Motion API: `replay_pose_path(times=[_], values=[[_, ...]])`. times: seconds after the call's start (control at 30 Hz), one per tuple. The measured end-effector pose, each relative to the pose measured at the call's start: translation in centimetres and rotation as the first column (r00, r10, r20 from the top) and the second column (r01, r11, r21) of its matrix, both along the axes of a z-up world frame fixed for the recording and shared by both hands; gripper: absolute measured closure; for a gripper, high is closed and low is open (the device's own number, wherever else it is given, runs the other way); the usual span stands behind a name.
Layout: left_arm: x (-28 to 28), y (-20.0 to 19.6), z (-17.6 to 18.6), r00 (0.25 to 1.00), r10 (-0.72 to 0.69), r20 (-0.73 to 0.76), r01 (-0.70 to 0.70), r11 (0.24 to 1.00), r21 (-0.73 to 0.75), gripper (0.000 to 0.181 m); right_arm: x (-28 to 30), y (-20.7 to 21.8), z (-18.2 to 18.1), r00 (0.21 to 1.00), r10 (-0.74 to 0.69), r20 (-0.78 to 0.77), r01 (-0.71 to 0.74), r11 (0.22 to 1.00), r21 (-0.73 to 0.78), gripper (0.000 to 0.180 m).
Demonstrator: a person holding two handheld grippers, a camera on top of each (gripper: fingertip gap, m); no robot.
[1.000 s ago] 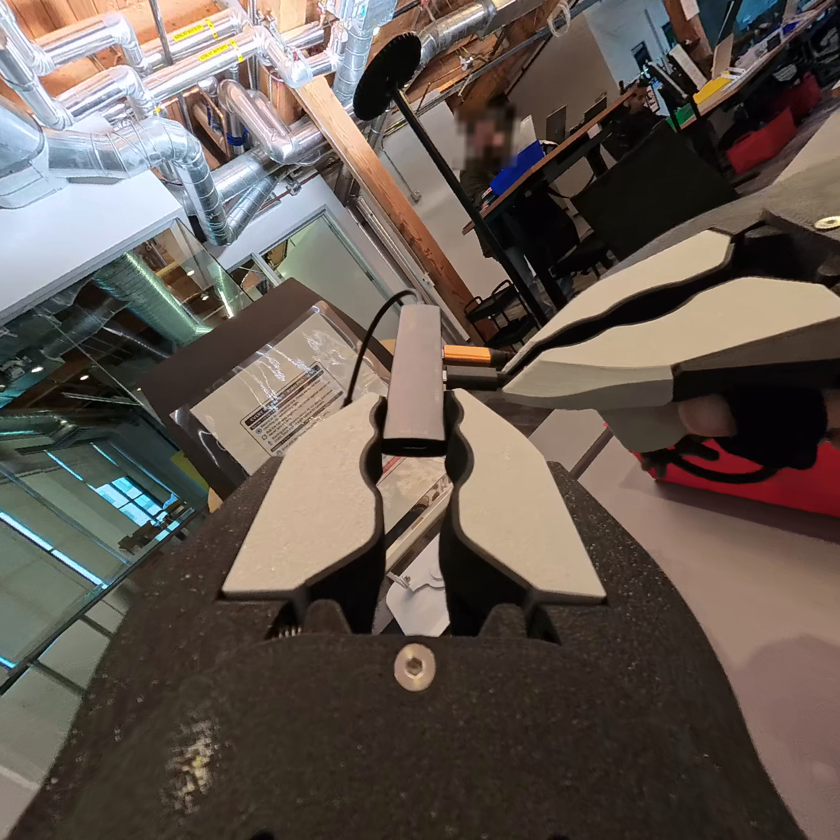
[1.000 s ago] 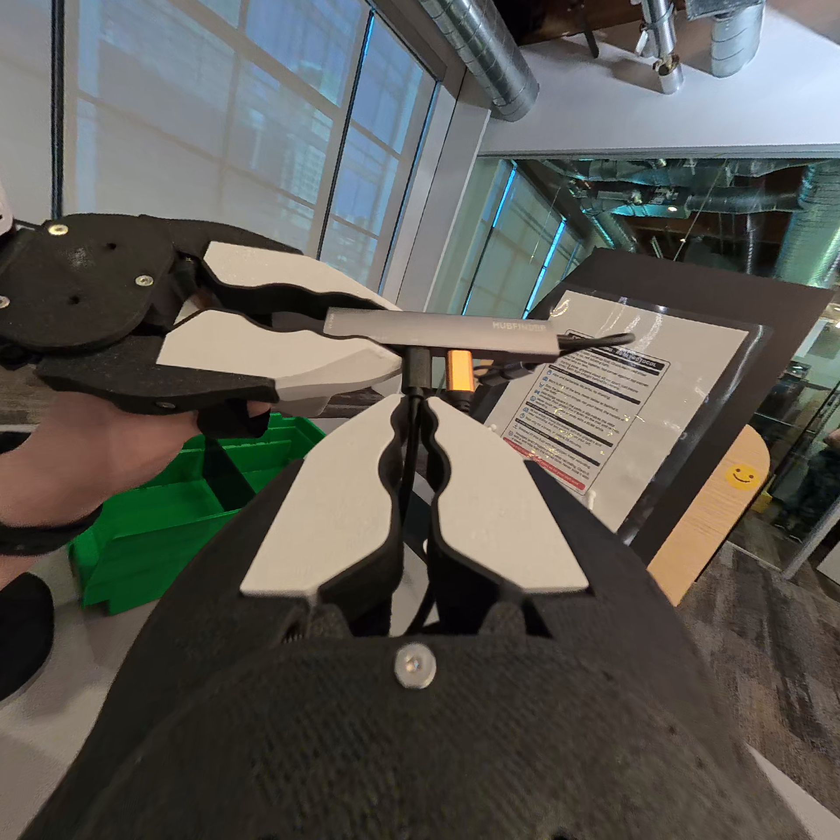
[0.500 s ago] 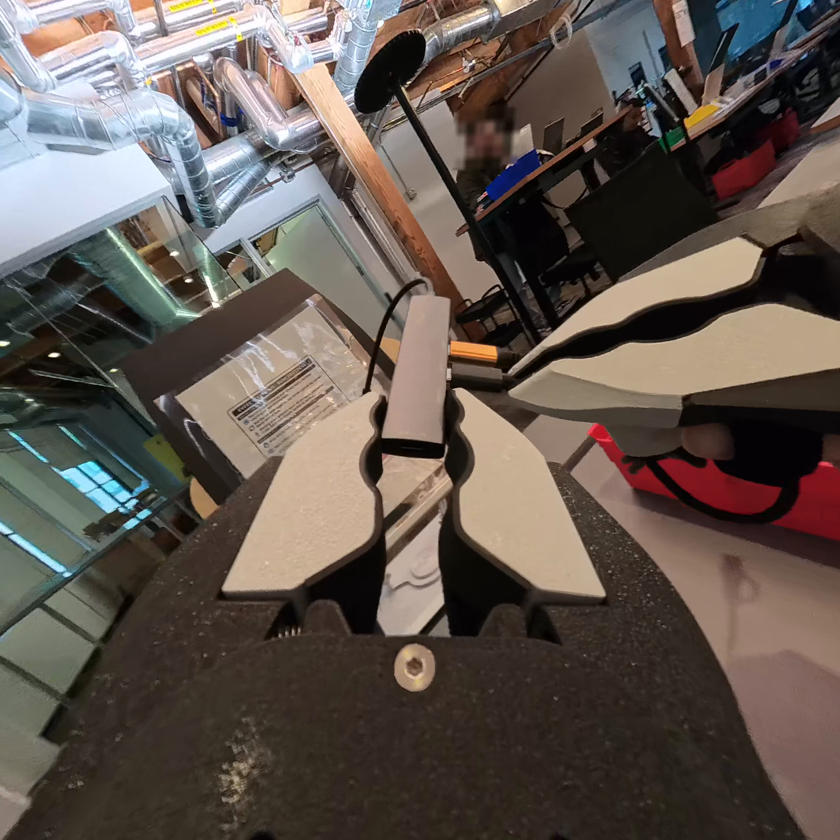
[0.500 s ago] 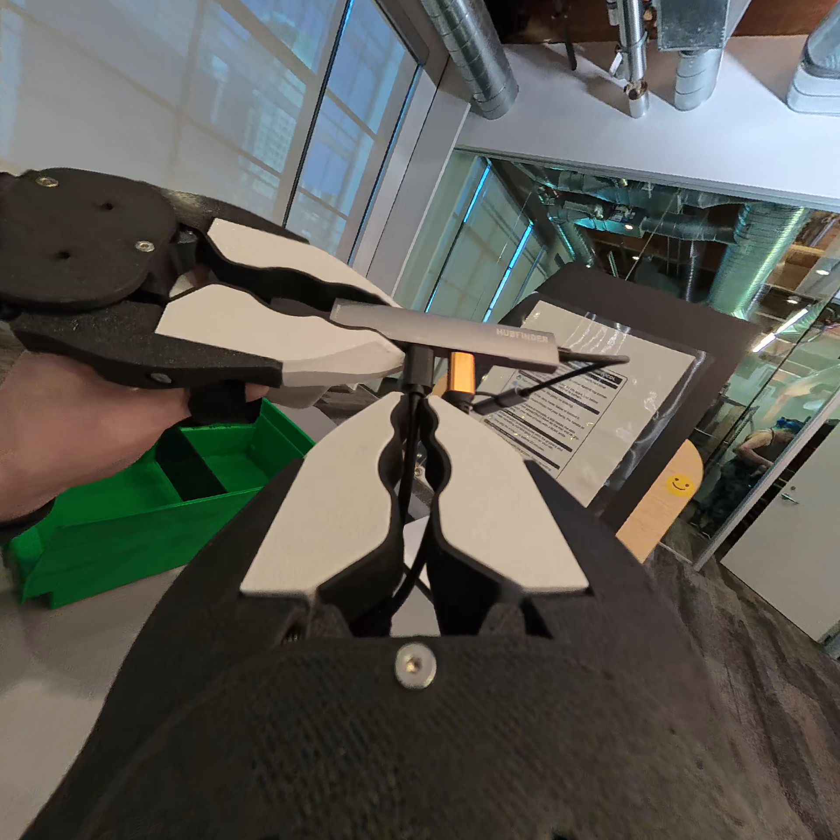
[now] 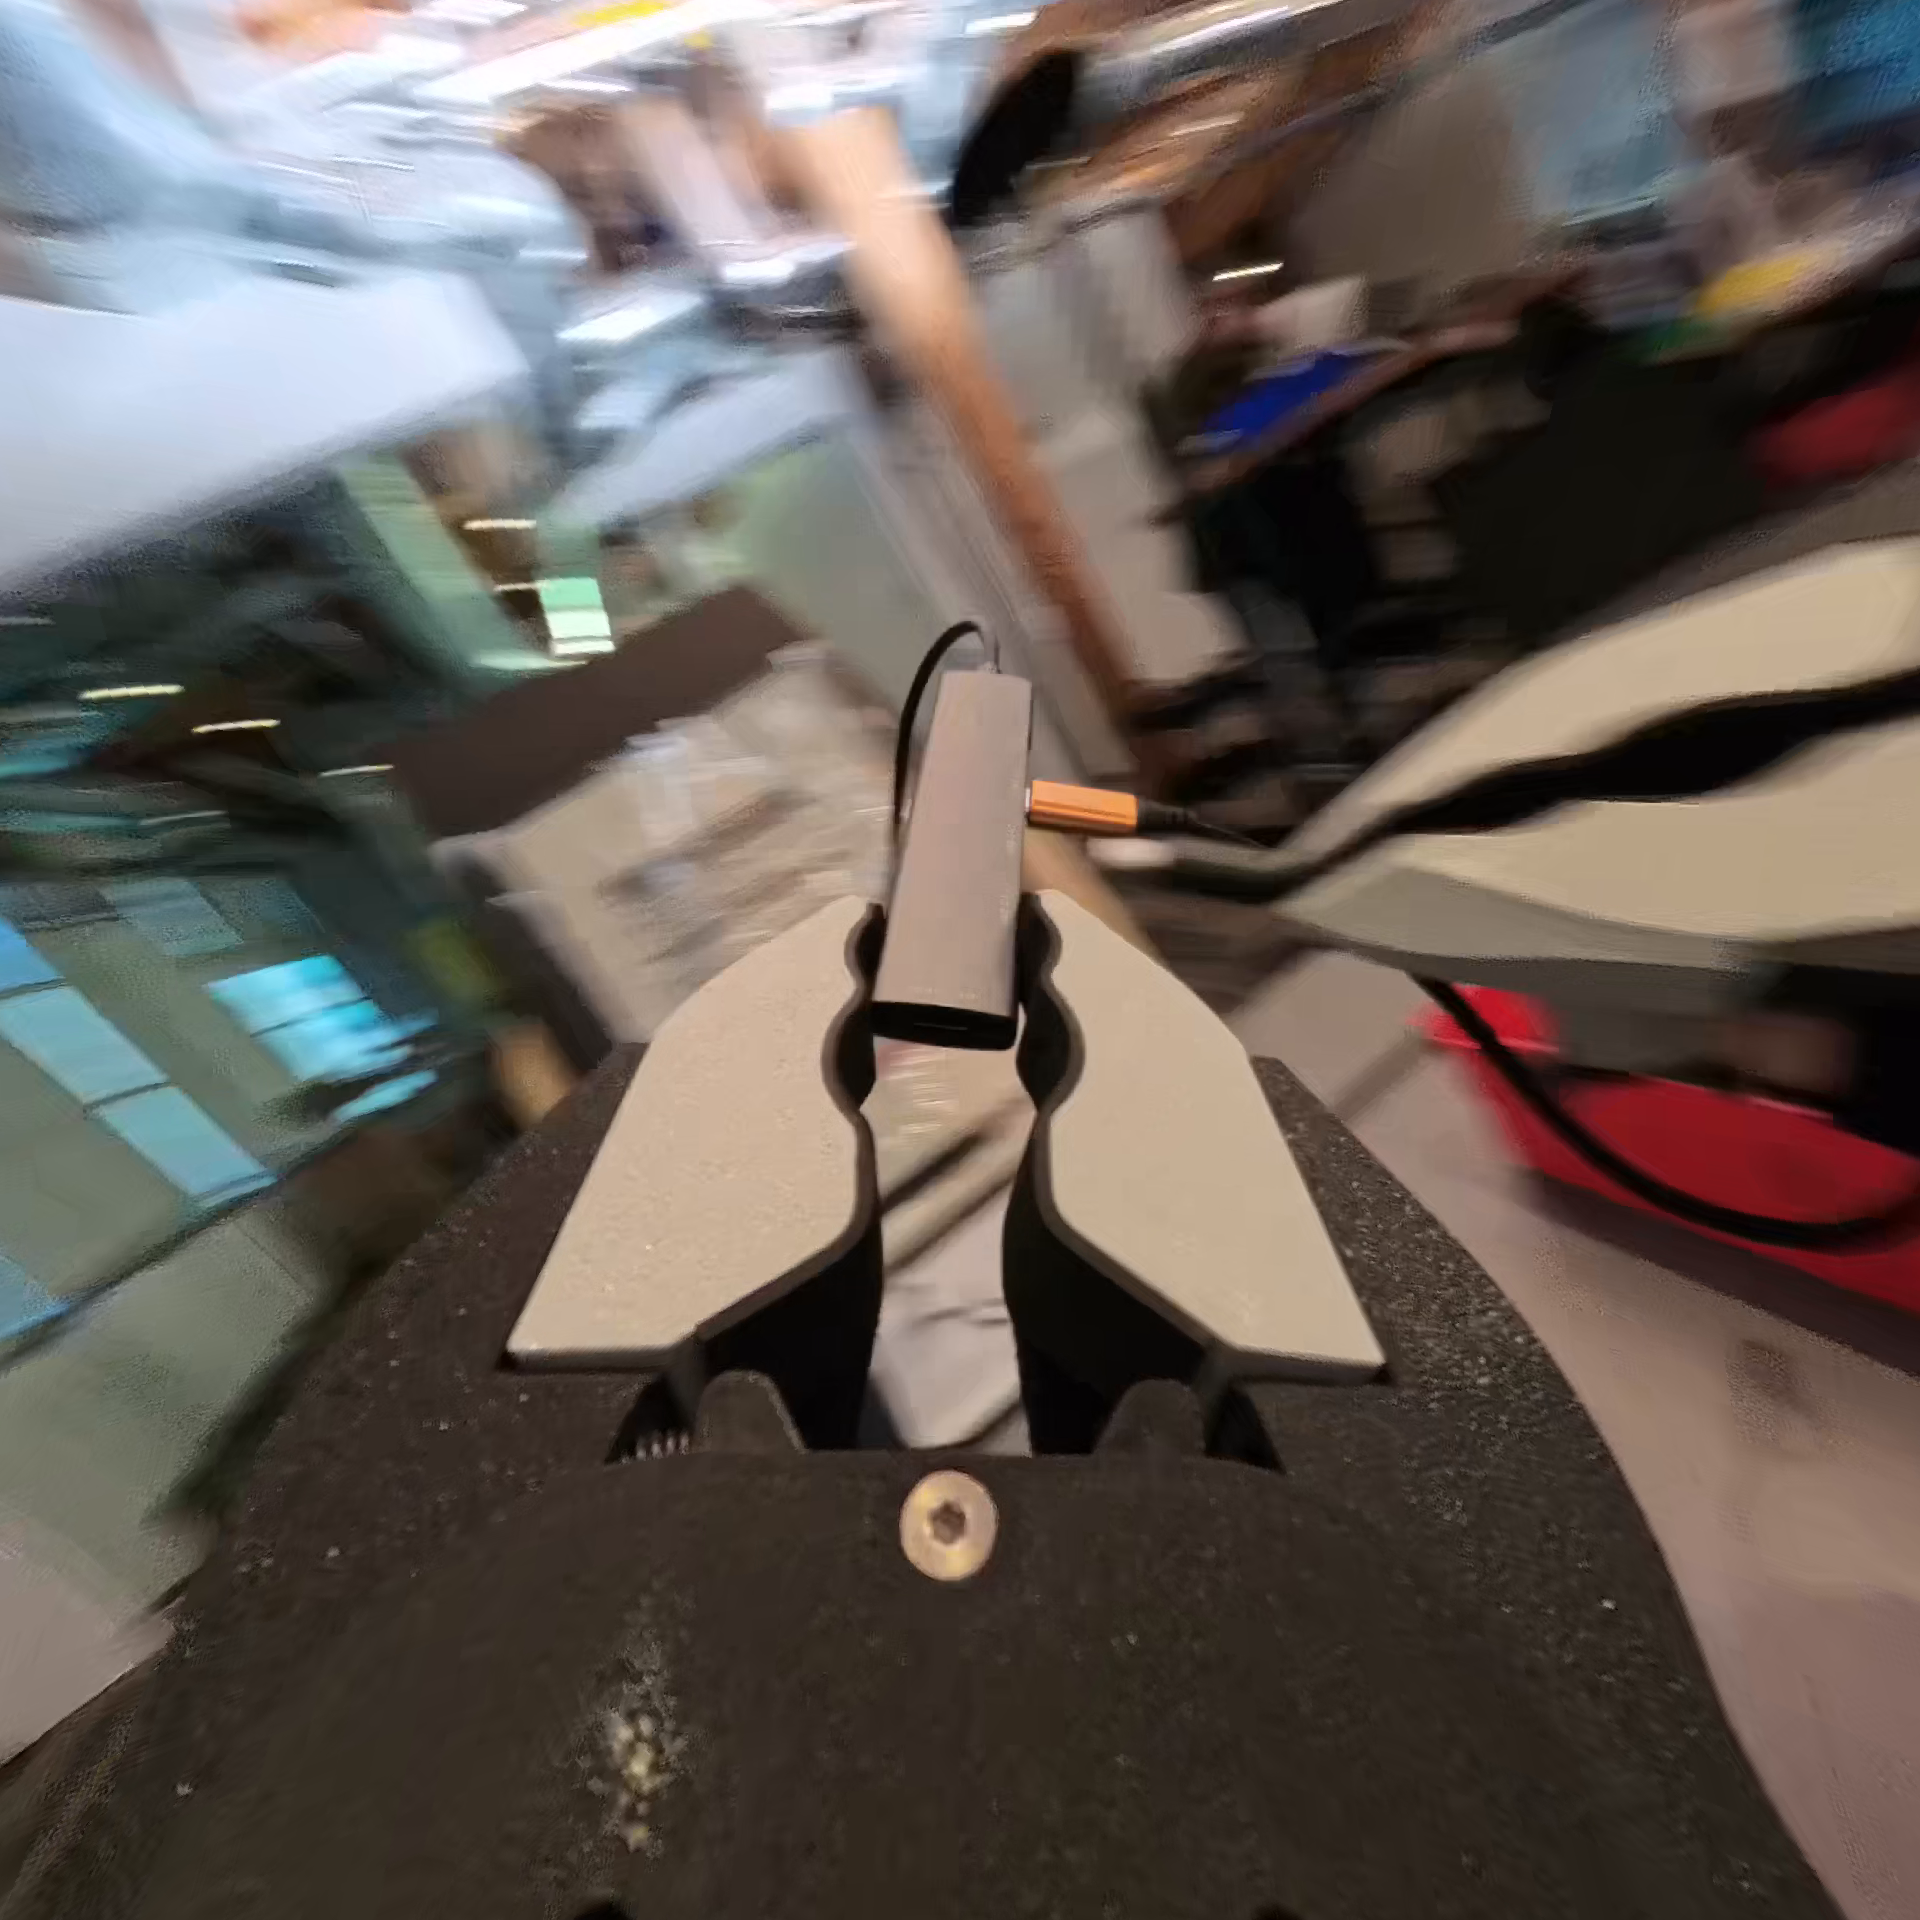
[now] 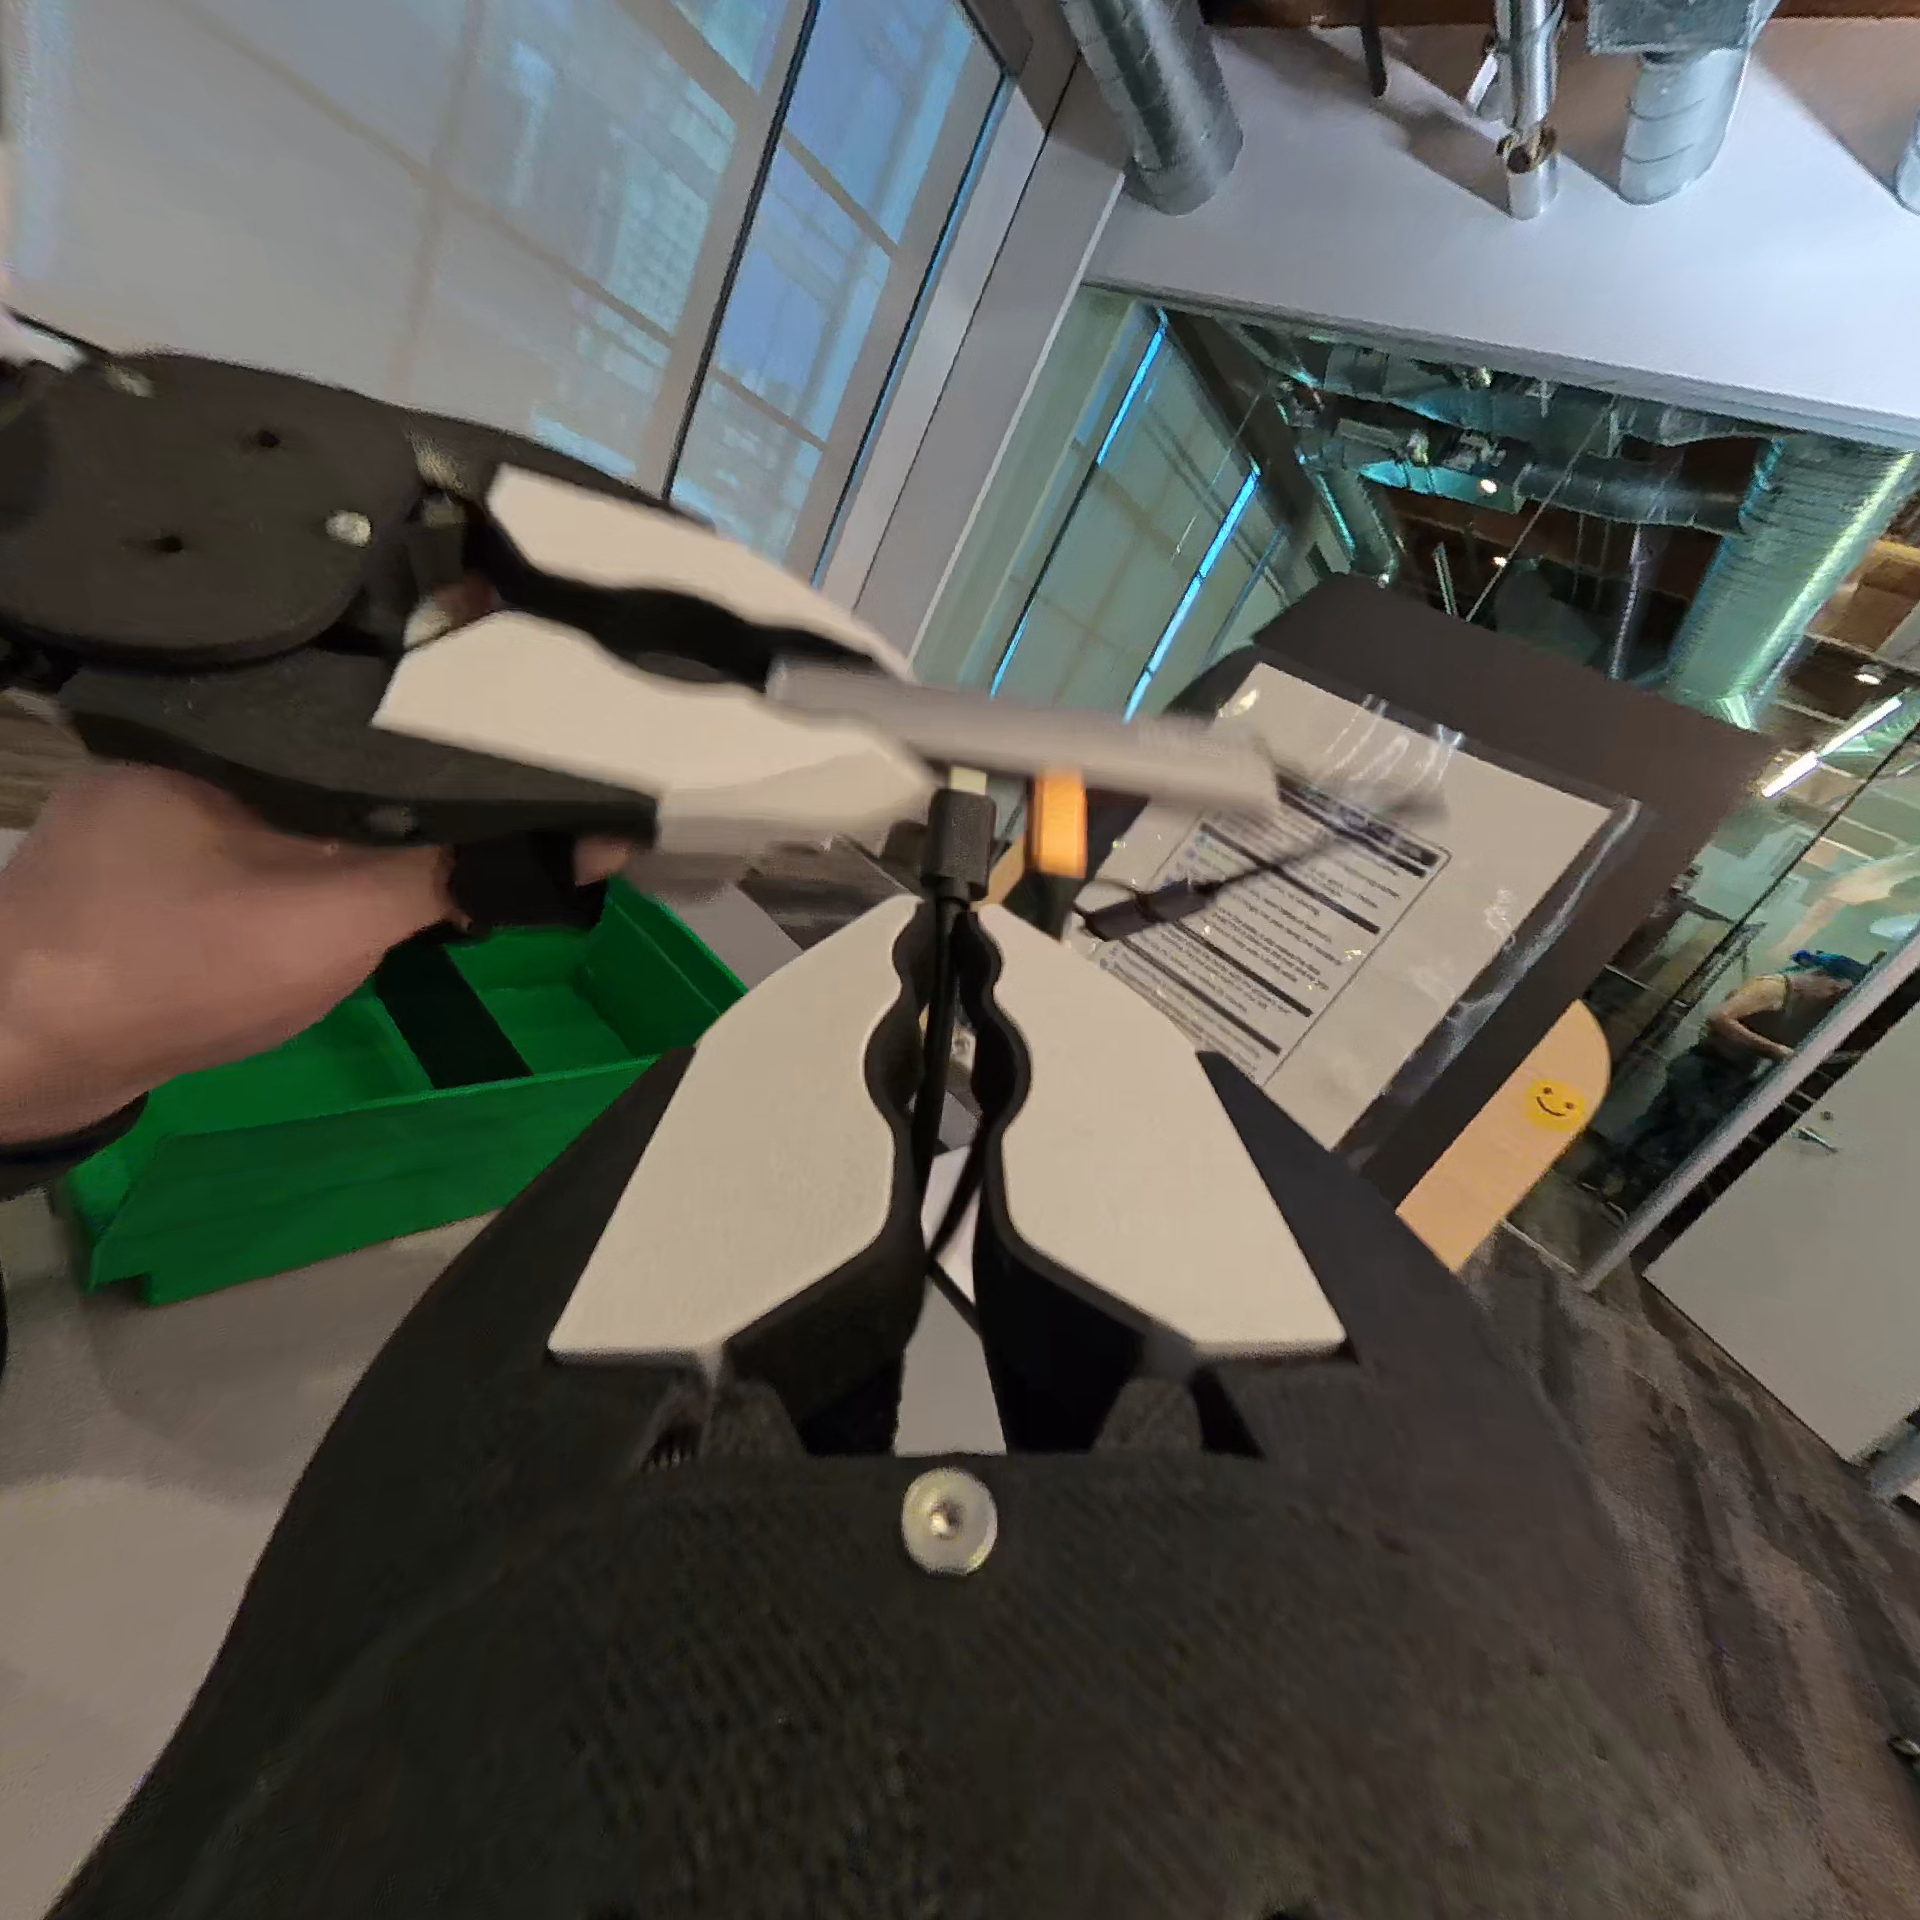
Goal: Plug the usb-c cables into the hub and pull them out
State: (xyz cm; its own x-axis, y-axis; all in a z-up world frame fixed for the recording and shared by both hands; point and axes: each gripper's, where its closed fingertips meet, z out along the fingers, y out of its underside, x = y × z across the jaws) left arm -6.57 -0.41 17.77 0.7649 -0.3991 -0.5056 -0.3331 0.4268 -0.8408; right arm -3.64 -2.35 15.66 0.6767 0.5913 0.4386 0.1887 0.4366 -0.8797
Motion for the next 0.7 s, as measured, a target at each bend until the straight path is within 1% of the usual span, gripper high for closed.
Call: replay_pose_path(times=[0.03,0.07,0.1,0.13,0.17,0.2,0.3,0.37,0.47,0.53,0.6,0.67,0.7], values=[[-2.4,0.8,0.9,0.99,0.133,0.037,-0.135,0.989,0.058,0.157,-0.2,0.0,-0.2,1.0,-0.013,0.016,0.013,1.0,0.005,0.174],[-5.0,1.4,1.8,0.976,0.207,0.074,-0.213,0.974,0.083,0.157,-0.4,-0.2,-0.2,1.0,-0.02,0.014,0.02,1.0,0.006,0.174],[-6.5,1.5,2.2,0.979,0.161,0.125,-0.167,0.985,0.038,0.157,-0.7,-0.6,-0.1,1.0,-0.011,0.008,0.011,1.0,0.013,0.174],[-7.4,1.2,2.7,0.981,0.058,0.183,-0.055,0.998,-0.018,0.157,-1.0,-1.0,0.0,1.0,-0.001,0.014,0.001,1.0,0.021,0.174],[-8.4,1.0,3.1,0.972,0.006,0.236,0.009,0.998,-0.06,0.157,-1.0,-1.2,0.2,1.0,0.0,0.02,0.0,1.0,0.028,0.174],[-9.7,1.1,3.3,0.964,0.01,0.265,0.015,0.996,-0.091,0.157,-0.8,-1.5,0.6,1.0,0.002,0.022,-0.003,0.999,0.037,0.174],[-12.2,1.6,3.2,0.963,0.07,0.259,-0.035,0.99,-0.138,0.157,1.1,-3.2,2.6,0.999,0.051,0.016,-0.052,0.999,0.015,0.174],[-12.7,1.5,3.2,0.964,0.071,0.254,-0.032,0.987,-0.156,0.158,3.9,-4.3,3.7,0.997,0.067,0.037,-0.066,0.997,-0.026,0.174],[-12.3,0.8,3.3,0.966,0.019,0.258,0.027,0.984,-0.177,0.157,9.0,-5.3,3.4,0.993,0.089,0.072,-0.076,0.984,-0.164,0.175],[-11.5,0.2,3.3,0.964,-0.039,0.262,0.092,0.977,-0.193,0.157,12.6,-5.3,3.2,0.997,0.06,0.051,-0.048,0.976,-0.212,0.175],[-10.7,-0.1,3.2,0.962,-0.079,0.26,0.136,0.968,-0.209,0.157,15.4,-5.5,2.9,0.998,0.057,0.016,-0.051,0.966,-0.254,0.175],[-10.4,0.0,3.1,0.962,-0.076,0.261,0.134,0.969,-0.21,0.157,17.3,-5.8,3.4,0.997,0.063,-0.046,-0.072,0.967,-0.243,0.175],[-10.3,0.1,3.0,0.963,-0.067,0.259,0.125,0.968,-0.216,0.157,17.7,-6.3,3.6,0.993,0.09,-0.071,-0.105,0.966,-0.235,0.175]])
